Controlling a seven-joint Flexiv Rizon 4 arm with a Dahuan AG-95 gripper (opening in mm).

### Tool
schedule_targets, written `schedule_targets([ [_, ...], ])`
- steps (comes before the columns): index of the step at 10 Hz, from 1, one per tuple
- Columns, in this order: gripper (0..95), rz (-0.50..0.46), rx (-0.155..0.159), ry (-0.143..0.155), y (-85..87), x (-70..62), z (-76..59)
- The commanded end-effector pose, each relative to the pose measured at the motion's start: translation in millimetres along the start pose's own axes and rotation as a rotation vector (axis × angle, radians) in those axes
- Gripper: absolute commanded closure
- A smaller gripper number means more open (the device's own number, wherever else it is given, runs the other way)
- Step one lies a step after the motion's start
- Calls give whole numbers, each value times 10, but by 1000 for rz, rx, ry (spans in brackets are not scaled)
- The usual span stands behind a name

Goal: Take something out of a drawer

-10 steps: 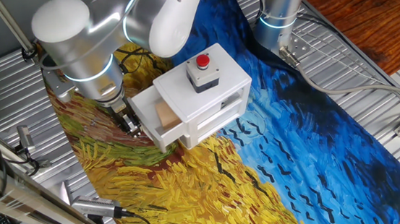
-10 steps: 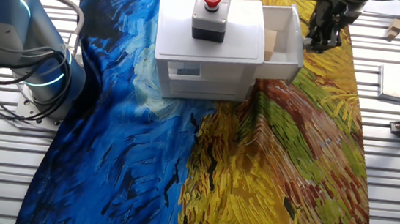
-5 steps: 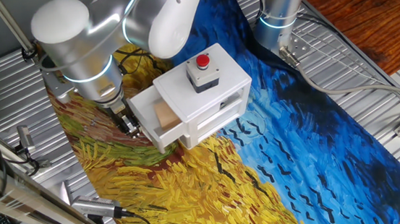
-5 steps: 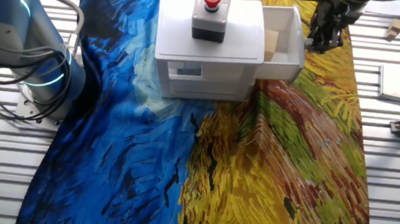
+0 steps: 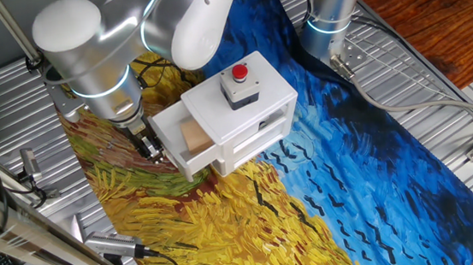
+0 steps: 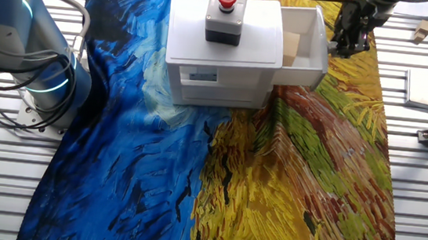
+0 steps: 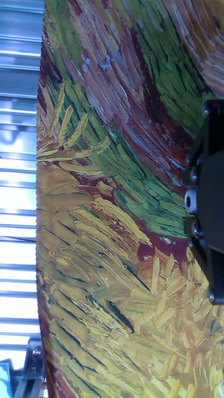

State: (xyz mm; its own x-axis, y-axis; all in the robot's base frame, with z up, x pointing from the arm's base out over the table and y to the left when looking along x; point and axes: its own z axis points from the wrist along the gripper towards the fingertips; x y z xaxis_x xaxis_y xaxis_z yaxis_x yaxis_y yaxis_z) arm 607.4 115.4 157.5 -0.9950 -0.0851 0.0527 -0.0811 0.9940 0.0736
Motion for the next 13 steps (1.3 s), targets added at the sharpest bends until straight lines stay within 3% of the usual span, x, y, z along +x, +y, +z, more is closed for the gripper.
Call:
schedule_targets([
  [1,950,-1,2,-1,-3,5,0],
  [3,950,-3,1,-1,-1,7,-11],
  [5,570,-19,-1,-1,0,7,-19],
  [8,570,-36,-5,-2,12,14,-93],
  [11,570,-84,-3,6,59,73,-410],
  [13,190,-179,0,20,83,249,-727],
])
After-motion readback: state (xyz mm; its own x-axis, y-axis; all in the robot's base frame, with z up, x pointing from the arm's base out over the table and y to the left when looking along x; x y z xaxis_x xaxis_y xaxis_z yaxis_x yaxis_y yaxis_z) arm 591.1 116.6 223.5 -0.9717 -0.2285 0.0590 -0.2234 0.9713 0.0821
